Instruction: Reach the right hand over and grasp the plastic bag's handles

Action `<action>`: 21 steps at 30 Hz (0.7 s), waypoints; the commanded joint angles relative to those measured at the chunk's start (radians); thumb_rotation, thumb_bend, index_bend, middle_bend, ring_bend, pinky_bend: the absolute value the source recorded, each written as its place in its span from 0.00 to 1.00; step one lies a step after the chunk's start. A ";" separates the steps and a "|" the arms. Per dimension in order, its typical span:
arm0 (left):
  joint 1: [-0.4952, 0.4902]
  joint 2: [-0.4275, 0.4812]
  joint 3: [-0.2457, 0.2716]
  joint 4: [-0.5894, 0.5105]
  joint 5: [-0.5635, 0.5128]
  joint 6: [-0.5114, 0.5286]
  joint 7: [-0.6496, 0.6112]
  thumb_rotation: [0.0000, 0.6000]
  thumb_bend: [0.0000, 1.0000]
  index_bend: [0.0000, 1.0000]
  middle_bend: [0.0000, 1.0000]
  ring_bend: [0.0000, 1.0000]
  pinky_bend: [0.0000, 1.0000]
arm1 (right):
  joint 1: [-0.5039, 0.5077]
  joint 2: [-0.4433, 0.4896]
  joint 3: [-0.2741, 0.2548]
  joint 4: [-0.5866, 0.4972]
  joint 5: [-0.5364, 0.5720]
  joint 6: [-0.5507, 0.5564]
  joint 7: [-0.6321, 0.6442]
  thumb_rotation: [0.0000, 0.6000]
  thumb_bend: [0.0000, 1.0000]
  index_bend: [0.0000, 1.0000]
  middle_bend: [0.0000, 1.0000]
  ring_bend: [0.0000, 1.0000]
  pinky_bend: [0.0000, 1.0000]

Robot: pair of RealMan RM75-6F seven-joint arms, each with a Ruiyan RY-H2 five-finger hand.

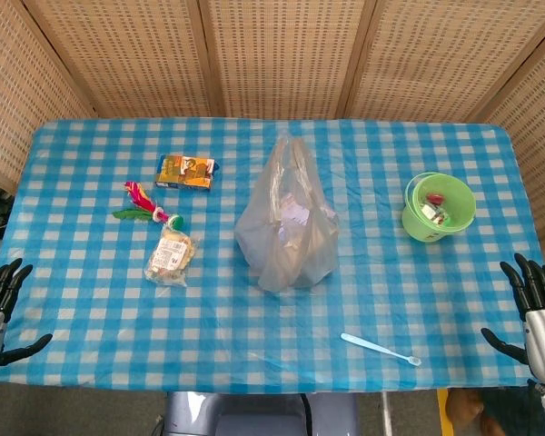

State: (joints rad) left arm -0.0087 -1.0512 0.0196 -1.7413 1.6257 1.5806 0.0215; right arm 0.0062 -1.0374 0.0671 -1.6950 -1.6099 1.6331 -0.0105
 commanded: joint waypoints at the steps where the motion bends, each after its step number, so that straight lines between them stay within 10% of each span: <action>1: 0.000 0.000 -0.001 0.000 -0.001 0.000 -0.002 1.00 0.00 0.00 0.00 0.00 0.00 | 0.001 -0.002 -0.001 0.001 0.000 -0.004 -0.004 1.00 0.00 0.00 0.00 0.00 0.00; 11: -0.001 0.005 -0.001 -0.003 -0.001 -0.002 -0.011 1.00 0.00 0.00 0.00 0.00 0.00 | 0.021 0.002 -0.001 -0.006 0.006 -0.041 0.021 1.00 0.00 0.00 0.00 0.00 0.00; 21: -0.017 0.002 -0.019 -0.015 -0.046 -0.036 0.006 1.00 0.00 0.00 0.00 0.00 0.00 | 0.235 0.147 0.062 -0.102 0.011 -0.325 0.356 1.00 0.00 0.00 0.00 0.00 0.00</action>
State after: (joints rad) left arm -0.0234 -1.0479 0.0030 -1.7545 1.5839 1.5492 0.0239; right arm 0.1658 -0.9475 0.0983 -1.7553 -1.6014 1.3927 0.2475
